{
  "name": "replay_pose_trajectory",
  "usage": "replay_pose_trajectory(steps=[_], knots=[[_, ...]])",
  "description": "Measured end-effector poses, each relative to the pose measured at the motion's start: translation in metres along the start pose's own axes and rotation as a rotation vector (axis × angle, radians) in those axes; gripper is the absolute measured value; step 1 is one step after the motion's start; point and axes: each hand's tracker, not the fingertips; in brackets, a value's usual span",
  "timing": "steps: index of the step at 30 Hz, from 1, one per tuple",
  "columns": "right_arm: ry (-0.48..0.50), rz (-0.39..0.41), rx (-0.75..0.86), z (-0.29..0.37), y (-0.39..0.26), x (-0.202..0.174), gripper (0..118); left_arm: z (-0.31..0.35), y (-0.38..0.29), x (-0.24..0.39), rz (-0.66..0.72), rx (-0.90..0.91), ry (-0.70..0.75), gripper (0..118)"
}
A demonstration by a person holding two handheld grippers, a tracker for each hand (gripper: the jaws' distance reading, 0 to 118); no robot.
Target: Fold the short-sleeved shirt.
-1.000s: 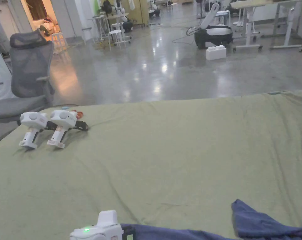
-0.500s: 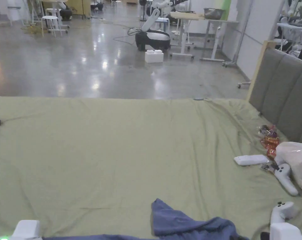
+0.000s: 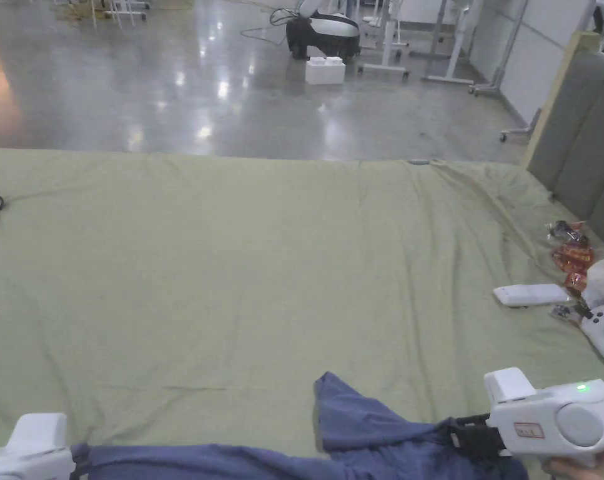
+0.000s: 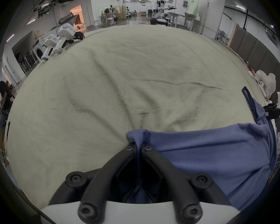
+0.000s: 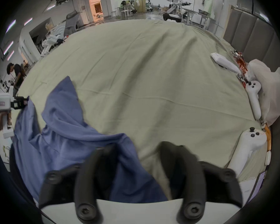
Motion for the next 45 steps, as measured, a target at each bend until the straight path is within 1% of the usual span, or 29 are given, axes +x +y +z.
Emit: replay_pose_trajectory(steps=[1, 2, 3, 4, 6, 8, 9, 10, 13, 15, 18, 19, 20, 22, 24, 25, 28, 31, 35, 39, 40, 41, 45], knots=[[0.003, 0.002, 0.013, 0.004, -0.002, 0.0, 12, 0.0, 0.0, 0.0, 0.0, -0.001, 0.001, 2], [0.003, 0.013, 0.022, 0.007, -0.004, -0.002, 0, 0.001, 0.0, 0.0, 0.003, -0.002, 0.001, 2], [-0.032, 0.014, 0.037, 0.011, -0.006, -0.007, 0, 0.003, 0.002, -0.001, 0.005, -0.006, -0.001, 2], [-0.025, 0.007, 0.043, 0.019, -0.009, -0.011, 0, 0.006, 0.005, -0.003, 0.012, -0.014, -0.013, 2], [-0.013, -0.05, 0.077, 0.035, -0.014, -0.013, 0, 0.023, 0.01, -0.013, 0.082, 0.006, -0.075, 0], [-0.025, -0.077, 0.159, 0.064, -0.024, -0.023, 0, 0.058, 0.008, -0.029, 0.184, 0.106, -0.13, 0], [-0.021, -0.095, 0.202, 0.08, -0.028, -0.027, 0, 0.075, 0.007, -0.034, 0.214, 0.151, -0.169, 0], [-0.01, -0.119, 0.248, 0.098, -0.033, -0.032, 0, 0.1, 0.005, -0.042, 0.222, 0.194, -0.215, 0], [-0.009, -0.157, 0.368, 0.158, -0.042, -0.05, 0, 0.169, 0.0, -0.051, 0.161, 0.324, -0.257, 0], [-0.008, -0.175, 0.442, 0.196, -0.045, -0.059, 0, 0.226, 0.0, -0.049, 0.146, 0.411, -0.285, 0], [-0.033, -0.141, 0.568, 0.253, -0.039, -0.074, 0, 0.29, 0.008, -0.058, 0.137, 0.522, -0.303, 0], [-0.051, -0.11, 0.609, 0.269, -0.035, -0.078, 0, 0.308, 0.01, -0.061, 0.12, 0.56, -0.289, 0], [-0.094, -0.103, 0.631, 0.288, -0.029, -0.088, 0, 0.325, 0.013, -0.063, 0.092, 0.602, -0.266, 0], [-0.112, -0.08, 0.67, 0.317, -0.019, -0.094, 0, 0.355, 0.02, -0.068, 0.073, 0.651, -0.229, 0], [-0.143, -0.097, 0.726, 0.343, -0.008, -0.101, 0, 0.384, 0.026, -0.076, 0.071, 0.709, -0.23, 0], [-0.143, -0.099, 0.755, 0.355, -0.003, -0.104, 0, 0.397, 0.029, -0.08, 0.088, 0.729, -0.232, 0], [-0.142, -0.124, 0.834, 0.386, 0.013, -0.111, 0, 0.425, 0.042, -0.089, 0.104, 0.794, -0.219, 0], [-0.151, -0.106, 0.881, 0.415, 0.032, -0.126, 0, 0.448, 0.057, -0.094, 0.094, 0.852, -0.189, 0], [-0.203, -0.12, 0.938, 0.441, 0.06, -0.139, 0, 0.469, 0.08, -0.096, 0.088, 0.935, -0.136, 0], [-0.225, -0.121, 0.973, 0.453, 0.088, -0.141, 0, 0.475, 0.107, -0.096, 0.107, 0.958, -0.124, 0], [-0.232, -0.127, 0.977, 0.451, 0.099, -0.13, 0, 0.475, 0.116, -0.096, 0.107, 0.961, -0.125, 0], [-0.237, -0.12, 0.981, 0.453, 0.108, -0.13, 0, 0.475, 0.125, -0.095, 0.112, 0.97, -0.114, 0], [-0.294, -0.105, 0.994, 0.453, 0.141, -0.131, 0, 0.47, 0.161, -0.092, 0.116, 0.977, -0.088, 0]])
